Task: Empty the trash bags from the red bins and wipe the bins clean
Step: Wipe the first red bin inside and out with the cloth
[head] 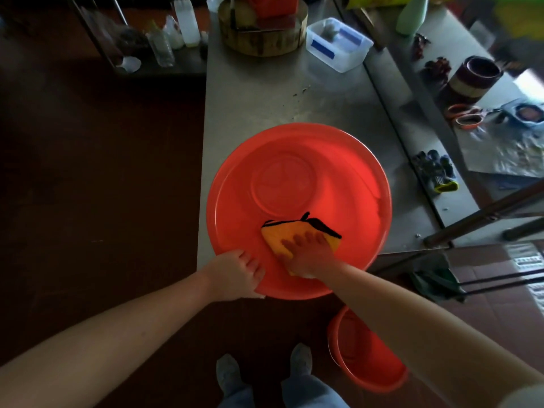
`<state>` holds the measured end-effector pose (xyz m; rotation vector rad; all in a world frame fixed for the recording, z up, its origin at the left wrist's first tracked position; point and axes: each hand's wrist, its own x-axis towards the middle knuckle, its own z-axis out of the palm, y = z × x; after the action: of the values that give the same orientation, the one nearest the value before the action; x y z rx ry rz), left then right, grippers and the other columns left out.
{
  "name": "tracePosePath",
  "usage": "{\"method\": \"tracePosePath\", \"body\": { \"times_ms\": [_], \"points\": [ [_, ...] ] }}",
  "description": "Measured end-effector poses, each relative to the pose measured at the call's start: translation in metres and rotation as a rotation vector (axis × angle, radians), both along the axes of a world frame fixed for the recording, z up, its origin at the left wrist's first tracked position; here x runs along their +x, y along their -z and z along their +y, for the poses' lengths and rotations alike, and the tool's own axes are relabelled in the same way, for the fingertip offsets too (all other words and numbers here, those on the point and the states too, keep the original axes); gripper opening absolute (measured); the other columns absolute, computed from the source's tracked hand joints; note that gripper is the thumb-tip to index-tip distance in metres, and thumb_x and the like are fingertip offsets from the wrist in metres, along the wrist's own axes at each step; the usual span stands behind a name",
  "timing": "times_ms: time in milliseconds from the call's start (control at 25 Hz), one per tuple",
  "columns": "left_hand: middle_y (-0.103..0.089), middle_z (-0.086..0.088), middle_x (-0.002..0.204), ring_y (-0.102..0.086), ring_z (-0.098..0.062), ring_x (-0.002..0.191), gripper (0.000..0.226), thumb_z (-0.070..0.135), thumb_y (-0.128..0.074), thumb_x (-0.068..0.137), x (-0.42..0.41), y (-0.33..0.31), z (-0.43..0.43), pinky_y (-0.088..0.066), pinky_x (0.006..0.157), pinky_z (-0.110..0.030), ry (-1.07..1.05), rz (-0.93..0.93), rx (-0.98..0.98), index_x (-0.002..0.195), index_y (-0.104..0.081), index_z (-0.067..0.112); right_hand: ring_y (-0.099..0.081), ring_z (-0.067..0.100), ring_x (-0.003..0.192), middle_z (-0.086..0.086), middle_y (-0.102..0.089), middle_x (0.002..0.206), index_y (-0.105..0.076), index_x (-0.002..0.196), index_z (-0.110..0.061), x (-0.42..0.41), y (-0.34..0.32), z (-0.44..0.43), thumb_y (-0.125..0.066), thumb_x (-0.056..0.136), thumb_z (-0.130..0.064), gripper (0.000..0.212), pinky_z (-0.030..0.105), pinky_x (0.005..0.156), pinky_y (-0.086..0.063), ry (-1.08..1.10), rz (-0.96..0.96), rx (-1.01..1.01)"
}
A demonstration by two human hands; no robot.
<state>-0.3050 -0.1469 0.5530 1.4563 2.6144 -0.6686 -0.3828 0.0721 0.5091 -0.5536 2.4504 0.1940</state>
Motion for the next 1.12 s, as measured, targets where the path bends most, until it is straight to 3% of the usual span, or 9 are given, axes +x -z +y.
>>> {"method": "tracePosePath", "body": {
  "times_ms": [160, 280, 360, 440, 520, 680, 800, 920, 1120],
  "points": [
    [-0.074, -0.017, 0.104, -0.073, -0.033, 0.089, 0.088, 0.07, -0.016, 0.097, -0.005, -0.004, 0.006, -0.059, 0.081, -0.041, -0.024, 0.022, -0.021, 0.115, -0.069, 0.003, -0.014, 0.034, 0.153, 0.011, -0.026, 0.163, -0.036, 0.154, -0.031, -0.04, -0.025, 0.047, -0.029, 0.1, -0.061, 0.062, 0.05, 0.124, 0.003, -0.178, 0.208, 0.277],
    [-0.069, -0.023, 0.115, -0.069, -0.037, 0.1, 0.096, 0.071, -0.004, 0.097, -0.012, -0.005, 0.011, -0.054, 0.091, -0.046, -0.022, -0.015, -0.017, 0.124, -0.059, -0.003, -0.019, 0.034, 0.151, 0.011, -0.037, 0.157, -0.05, 0.146, -0.028, -0.035, -0.028, 0.053, -0.037, 0.098, -0.059, 0.059, 0.049, 0.124, 0.005, -0.148, 0.261, 0.233],
    [-0.071, -0.02, 0.107, -0.07, -0.034, 0.092, 0.092, 0.07, -0.006, 0.097, -0.015, -0.008, 0.015, -0.054, 0.087, -0.043, 0.028, 0.01, 0.0, 0.117, -0.062, 0.0, -0.014, 0.035, 0.152, 0.009, -0.029, 0.162, -0.042, 0.151, -0.031, -0.011, -0.02, 0.032, -0.032, 0.097, -0.066, 0.065, 0.051, 0.123, 0.004, 0.016, 0.167, 0.145],
    [-0.073, -0.015, 0.098, -0.07, -0.03, 0.083, 0.085, 0.069, -0.011, 0.099, -0.012, -0.008, 0.02, -0.055, 0.08, -0.038, 0.075, 0.014, -0.02, 0.107, -0.067, 0.004, -0.008, 0.038, 0.153, 0.006, -0.017, 0.167, -0.024, 0.158, -0.034, 0.01, -0.011, -0.003, -0.022, 0.098, -0.068, 0.069, 0.056, 0.12, -0.001, 0.178, -0.02, 0.006],
    [-0.073, -0.013, 0.098, -0.07, -0.028, 0.083, 0.082, 0.067, -0.013, 0.1, -0.008, -0.006, 0.02, -0.054, 0.078, -0.035, 0.087, 0.018, -0.04, 0.106, -0.068, 0.007, -0.008, 0.043, 0.151, 0.005, -0.008, 0.168, -0.011, 0.159, -0.038, 0.023, -0.006, -0.03, -0.019, 0.101, -0.061, 0.063, 0.06, 0.117, -0.008, 0.163, -0.149, -0.092],
    [-0.07, -0.018, 0.106, -0.068, -0.034, 0.092, 0.086, 0.068, -0.011, 0.1, -0.005, -0.005, 0.017, -0.053, 0.085, -0.042, 0.01, 0.005, -0.014, 0.115, -0.063, 0.002, -0.011, 0.036, 0.152, 0.003, -0.012, 0.168, -0.014, 0.159, -0.039, 0.023, -0.013, -0.005, -0.017, 0.102, -0.061, 0.062, 0.055, 0.12, -0.008, 0.026, -0.057, -0.049],
    [-0.072, -0.018, 0.104, -0.07, -0.034, 0.09, 0.078, 0.064, -0.018, 0.102, 0.0, -0.005, 0.022, -0.055, 0.087, -0.043, -0.008, 0.037, -0.01, 0.111, -0.065, 0.003, -0.002, 0.032, 0.155, 0.005, -0.012, 0.168, -0.023, 0.158, -0.037, 0.004, -0.026, 0.044, -0.017, 0.099, -0.065, 0.065, 0.051, 0.123, 0.004, -0.023, 0.083, 0.157],
    [-0.072, -0.017, 0.101, -0.07, -0.033, 0.088, 0.08, 0.066, -0.019, 0.101, -0.001, -0.006, 0.025, -0.055, 0.086, -0.042, -0.014, 0.031, -0.023, 0.108, -0.065, 0.002, 0.007, 0.034, 0.155, 0.006, -0.006, 0.169, -0.021, 0.159, -0.037, 0.001, -0.037, 0.065, -0.017, 0.098, -0.065, 0.067, 0.052, 0.122, 0.012, -0.052, 0.12, 0.304],
    [-0.072, -0.013, 0.092, -0.068, -0.03, 0.08, 0.08, 0.071, -0.02, 0.098, -0.003, -0.009, 0.03, -0.054, 0.078, -0.038, 0.029, 0.041, -0.033, 0.099, -0.066, 0.005, 0.002, 0.035, 0.154, 0.002, -0.006, 0.169, -0.012, 0.159, -0.039, 0.057, -0.042, 0.032, -0.014, 0.095, -0.07, 0.071, 0.056, 0.121, 0.003, 0.128, -0.084, 0.124]
  ]
}}
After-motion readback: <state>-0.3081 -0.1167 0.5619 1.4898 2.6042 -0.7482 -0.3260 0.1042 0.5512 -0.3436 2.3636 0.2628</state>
